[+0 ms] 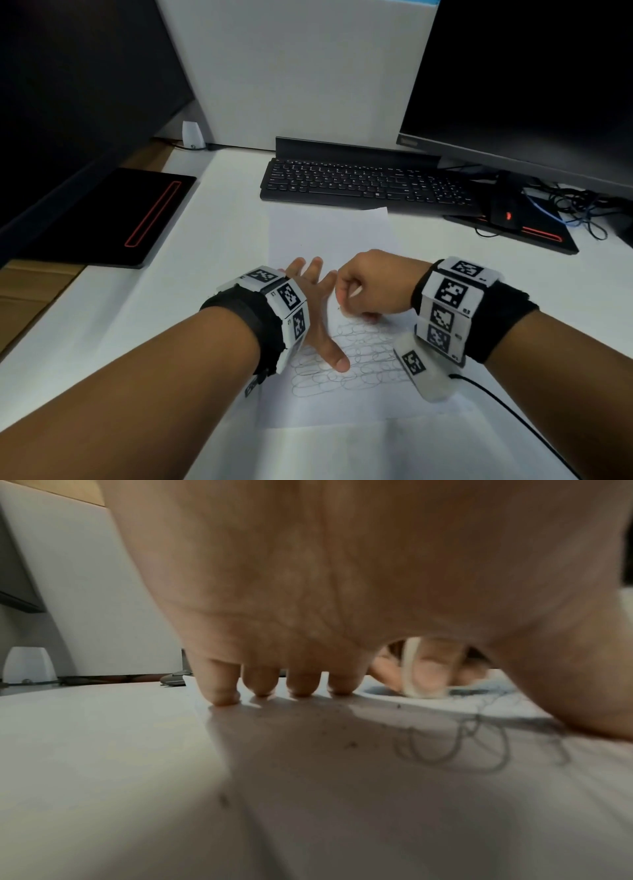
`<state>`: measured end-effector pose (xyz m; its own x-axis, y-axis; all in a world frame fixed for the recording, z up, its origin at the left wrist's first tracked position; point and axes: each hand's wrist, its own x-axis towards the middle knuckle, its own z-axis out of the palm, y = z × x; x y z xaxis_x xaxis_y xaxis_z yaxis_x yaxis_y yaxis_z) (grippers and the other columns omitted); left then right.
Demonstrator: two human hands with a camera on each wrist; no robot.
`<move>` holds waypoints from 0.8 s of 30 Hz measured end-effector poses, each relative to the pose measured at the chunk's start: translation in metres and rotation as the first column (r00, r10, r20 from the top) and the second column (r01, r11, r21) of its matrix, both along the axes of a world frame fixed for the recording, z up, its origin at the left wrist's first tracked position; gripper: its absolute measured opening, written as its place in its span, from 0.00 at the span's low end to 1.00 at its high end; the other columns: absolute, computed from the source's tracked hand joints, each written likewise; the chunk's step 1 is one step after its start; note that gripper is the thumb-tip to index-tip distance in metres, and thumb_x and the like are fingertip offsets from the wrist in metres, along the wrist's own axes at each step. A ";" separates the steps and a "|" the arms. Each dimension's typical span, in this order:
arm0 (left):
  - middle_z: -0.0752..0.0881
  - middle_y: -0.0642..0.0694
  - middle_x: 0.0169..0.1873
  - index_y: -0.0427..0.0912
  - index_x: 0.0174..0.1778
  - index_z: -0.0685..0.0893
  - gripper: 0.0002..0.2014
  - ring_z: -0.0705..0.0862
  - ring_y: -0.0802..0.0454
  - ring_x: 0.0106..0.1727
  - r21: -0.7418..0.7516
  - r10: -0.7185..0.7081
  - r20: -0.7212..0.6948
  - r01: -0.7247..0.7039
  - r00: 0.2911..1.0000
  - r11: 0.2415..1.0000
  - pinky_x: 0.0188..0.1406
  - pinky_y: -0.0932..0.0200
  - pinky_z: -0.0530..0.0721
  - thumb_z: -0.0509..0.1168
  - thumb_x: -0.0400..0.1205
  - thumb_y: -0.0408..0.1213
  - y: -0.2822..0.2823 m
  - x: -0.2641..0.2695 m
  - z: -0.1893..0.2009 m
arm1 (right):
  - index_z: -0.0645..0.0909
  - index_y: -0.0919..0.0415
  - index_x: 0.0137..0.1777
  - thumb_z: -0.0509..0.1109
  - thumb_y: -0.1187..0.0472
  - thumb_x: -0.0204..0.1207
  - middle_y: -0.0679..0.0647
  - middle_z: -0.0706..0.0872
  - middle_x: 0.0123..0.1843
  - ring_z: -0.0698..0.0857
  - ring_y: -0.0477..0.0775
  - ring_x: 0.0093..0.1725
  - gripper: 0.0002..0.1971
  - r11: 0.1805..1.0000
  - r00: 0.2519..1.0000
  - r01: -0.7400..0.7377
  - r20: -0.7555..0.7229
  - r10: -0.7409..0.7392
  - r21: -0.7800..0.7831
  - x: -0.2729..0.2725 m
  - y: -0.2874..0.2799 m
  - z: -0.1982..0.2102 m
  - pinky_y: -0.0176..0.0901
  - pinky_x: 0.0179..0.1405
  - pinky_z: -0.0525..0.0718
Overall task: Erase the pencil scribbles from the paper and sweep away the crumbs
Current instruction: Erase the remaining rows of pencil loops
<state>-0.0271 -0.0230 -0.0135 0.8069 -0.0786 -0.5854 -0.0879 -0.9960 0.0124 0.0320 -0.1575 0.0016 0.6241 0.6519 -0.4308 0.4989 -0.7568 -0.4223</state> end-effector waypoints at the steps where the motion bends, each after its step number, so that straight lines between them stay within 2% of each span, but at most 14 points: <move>1: 0.31 0.45 0.84 0.56 0.85 0.35 0.65 0.31 0.40 0.84 -0.011 -0.001 -0.002 0.001 1.000 1.000 0.82 0.32 0.44 0.73 0.65 0.71 0.000 0.000 0.000 | 0.86 0.56 0.44 0.72 0.64 0.75 0.50 0.89 0.29 0.87 0.44 0.29 0.02 0.998 0.998 -0.054 -0.030 0.053 -0.019 -0.006 0.002 0.000 0.39 0.44 0.88; 3: 0.31 0.45 0.84 0.57 0.86 0.36 0.64 0.31 0.40 0.84 -0.021 -0.004 -0.003 0.004 1.000 1.000 0.82 0.33 0.44 0.73 0.65 0.70 0.000 0.000 0.001 | 0.87 0.57 0.44 0.73 0.64 0.74 0.50 0.89 0.29 0.87 0.46 0.30 0.02 0.994 0.991 -0.108 -0.079 0.105 -0.033 -0.010 0.003 0.003 0.37 0.40 0.87; 7: 0.32 0.46 0.85 0.55 0.85 0.33 0.67 0.33 0.41 0.85 0.003 0.008 0.013 -0.008 1.000 1.000 0.82 0.32 0.46 0.73 0.63 0.72 0.000 -0.001 -0.001 | 0.88 0.57 0.43 0.75 0.63 0.74 0.52 0.91 0.34 0.88 0.47 0.33 0.01 0.999 0.999 0.037 0.015 -0.037 0.006 0.011 -0.002 0.005 0.38 0.43 0.86; 11: 0.34 0.45 0.85 0.57 0.86 0.39 0.60 0.30 0.40 0.84 -0.013 -0.068 0.011 0.068 0.998 0.998 0.81 0.38 0.38 0.71 0.68 0.70 -0.003 -0.002 0.004 | 0.88 0.51 0.44 0.75 0.59 0.73 0.43 0.89 0.39 0.88 0.43 0.44 0.02 0.989 0.989 -0.145 0.004 0.145 -0.018 -0.011 0.005 -0.003 0.38 0.50 0.86; 12: 0.34 0.45 0.85 0.56 0.86 0.39 0.60 0.30 0.40 0.84 -0.015 -0.069 0.013 0.070 0.998 0.997 0.81 0.38 0.38 0.71 0.68 0.70 -0.003 -0.003 0.005 | 0.88 0.52 0.44 0.76 0.59 0.73 0.44 0.90 0.40 0.89 0.43 0.43 0.02 0.988 0.988 -0.152 -0.014 0.151 -0.022 -0.010 0.004 -0.002 0.37 0.49 0.86; 14: 0.33 0.46 0.85 0.55 0.86 0.35 0.64 0.32 0.41 0.84 -0.010 -0.017 0.016 0.017 1.000 1.000 0.83 0.35 0.43 0.72 0.66 0.70 -0.001 -0.002 0.003 | 0.88 0.55 0.43 0.76 0.60 0.73 0.50 0.92 0.38 0.90 0.48 0.39 0.01 0.998 0.998 -0.058 0.011 0.058 -0.019 0.006 0.000 0.001 0.37 0.46 0.85; 16: 0.32 0.46 0.85 0.54 0.85 0.33 0.67 0.33 0.41 0.85 0.000 0.011 0.013 -0.011 1.000 1.000 0.82 0.32 0.46 0.73 0.64 0.72 0.000 -0.002 0.000 | 0.88 0.54 0.42 0.75 0.61 0.73 0.52 0.92 0.35 0.90 0.48 0.35 0.01 1.000 0.999 0.024 0.032 -0.024 0.011 0.014 -0.004 0.002 0.39 0.47 0.86; 18: 0.32 0.46 0.85 0.56 0.86 0.35 0.65 0.32 0.41 0.84 -0.013 -0.003 0.006 0.003 1.000 1.000 0.83 0.33 0.43 0.73 0.64 0.71 0.000 -0.001 0.000 | 0.87 0.52 0.42 0.75 0.61 0.73 0.51 0.92 0.37 0.90 0.46 0.36 0.02 0.999 0.999 -0.034 0.009 0.033 0.011 0.006 -0.001 -0.002 0.43 0.49 0.88; 20: 0.33 0.45 0.85 0.56 0.86 0.38 0.62 0.30 0.41 0.83 -0.023 -0.055 0.001 0.055 0.998 0.998 0.81 0.37 0.37 0.72 0.67 0.71 -0.002 -0.001 0.003 | 0.87 0.54 0.44 0.75 0.61 0.74 0.52 0.92 0.38 0.89 0.44 0.34 0.02 0.992 0.991 -0.125 -0.054 0.125 0.010 -0.009 0.002 -0.005 0.42 0.46 0.90; 22: 0.33 0.46 0.85 0.56 0.86 0.36 0.63 0.30 0.41 0.84 -0.026 -0.041 0.010 0.042 0.999 0.999 0.81 0.37 0.39 0.72 0.67 0.70 -0.001 -0.002 0.002 | 0.88 0.57 0.43 0.75 0.64 0.74 0.55 0.92 0.38 0.87 0.44 0.30 0.01 0.997 0.994 -0.076 -0.077 0.078 0.030 -0.004 -0.001 -0.002 0.39 0.40 0.88; 24: 0.33 0.46 0.85 0.55 0.85 0.34 0.66 0.32 0.41 0.85 -0.016 0.000 0.019 0.000 1.000 1.000 0.83 0.33 0.45 0.73 0.64 0.71 0.000 -0.002 0.000 | 0.88 0.59 0.43 0.75 0.64 0.73 0.53 0.91 0.33 0.86 0.43 0.28 0.01 0.999 1.000 0.016 -0.021 -0.015 0.049 0.008 -0.005 0.002 0.36 0.40 0.84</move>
<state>-0.0293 -0.0227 -0.0131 0.8181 -0.0875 -0.5684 -0.0881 -0.9958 0.0265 0.0403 -0.1624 0.0033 0.6254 0.6631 -0.4113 0.4782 -0.7422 -0.4695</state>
